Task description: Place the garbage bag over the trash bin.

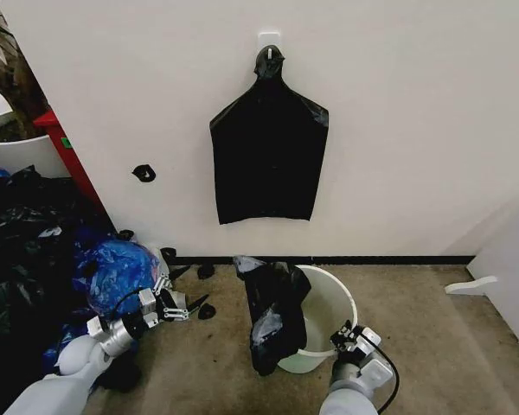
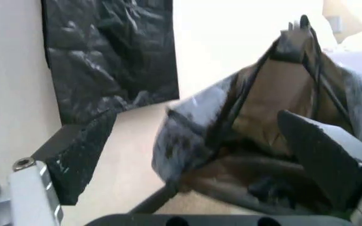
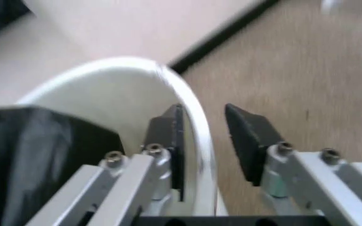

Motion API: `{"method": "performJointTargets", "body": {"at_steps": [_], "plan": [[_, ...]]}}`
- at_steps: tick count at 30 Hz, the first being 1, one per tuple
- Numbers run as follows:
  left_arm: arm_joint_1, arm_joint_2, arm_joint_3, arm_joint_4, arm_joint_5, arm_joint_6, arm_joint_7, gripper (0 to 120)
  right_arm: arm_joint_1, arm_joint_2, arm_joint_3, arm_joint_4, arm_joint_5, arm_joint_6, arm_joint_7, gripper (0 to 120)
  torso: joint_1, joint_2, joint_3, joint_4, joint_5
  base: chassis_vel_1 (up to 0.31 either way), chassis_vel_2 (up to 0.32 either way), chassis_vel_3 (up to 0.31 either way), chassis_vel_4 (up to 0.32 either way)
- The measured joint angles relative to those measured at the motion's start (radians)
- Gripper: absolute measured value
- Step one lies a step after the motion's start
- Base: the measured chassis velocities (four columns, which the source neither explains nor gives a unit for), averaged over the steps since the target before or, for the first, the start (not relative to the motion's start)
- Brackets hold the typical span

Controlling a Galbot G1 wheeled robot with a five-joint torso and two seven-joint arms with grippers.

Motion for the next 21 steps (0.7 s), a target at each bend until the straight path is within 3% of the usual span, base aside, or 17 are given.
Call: {"method": "performJointTargets", "body": {"at_steps": [6,8,10,12,13,14,18,21], "plan": [[-0.001,0.003,-0.004,-0.014,-0.016,0.008,-0.020,100,-0.043,-0.084,-0.037,0.078,-0.338,0.045,-0.094,52,0.000,0.000,0.000,-0.0001,0.0001,0.000,0.000,0.000,0.000],[0.003,0.003,-0.004,-0.020,-0.012,0.010,-0.038,100,-0.043,-0.100,-0.046,0.097,-0.354,0.045,-0.126,56,0.000,0.000,0.000,0.0000,-0.0001,0.000,0.000,0.000,0.000],[0.017,0.002,0.005,-0.046,0.048,0.016,-0.170,100,-0.037,-0.143,-0.081,0.160,-0.332,0.017,-0.231,65,0.000,0.000,0.000,0.0003,0.0002,0.000,0.000,0.000,0.000],[0.038,0.001,0.022,-0.095,0.133,0.048,-0.402,100,-0.011,-0.184,-0.131,0.221,-0.286,-0.046,-0.313,74,0.000,0.000,0.000,0.0002,-0.0004,0.000,0.000,0.000,0.000],[0.046,0.001,0.025,-0.117,0.142,0.062,-0.469,100,0.005,-0.200,-0.153,0.238,-0.269,-0.077,-0.338,78,0.000,0.000,0.000,0.0002,-0.0002,0.000,0.000,0.000,0.000],[0.046,0.001,0.025,-0.117,0.142,0.062,-0.469,100,0.005,-0.200,-0.153,0.238,-0.269,-0.077,-0.338,78,0.000,0.000,0.000,0.0002,-0.0002,0.000,0.000,0.000,0.000],[0.076,-0.006,0.035,-0.238,0.150,0.143,-0.685,100,0.087,-0.233,-0.224,0.285,-0.181,-0.247,-0.365,94,0.000,0.000,0.000,0.0000,0.0001,0.000,0.000,0.000,0.000],[0.092,-0.007,0.039,-0.302,0.178,0.198,-0.806,100,0.160,-0.232,-0.244,0.268,-0.134,-0.326,-0.356,100,0.000,0.000,0.000,0.0001,0.0001,0.000,0.000,0.000,0.000]]}}
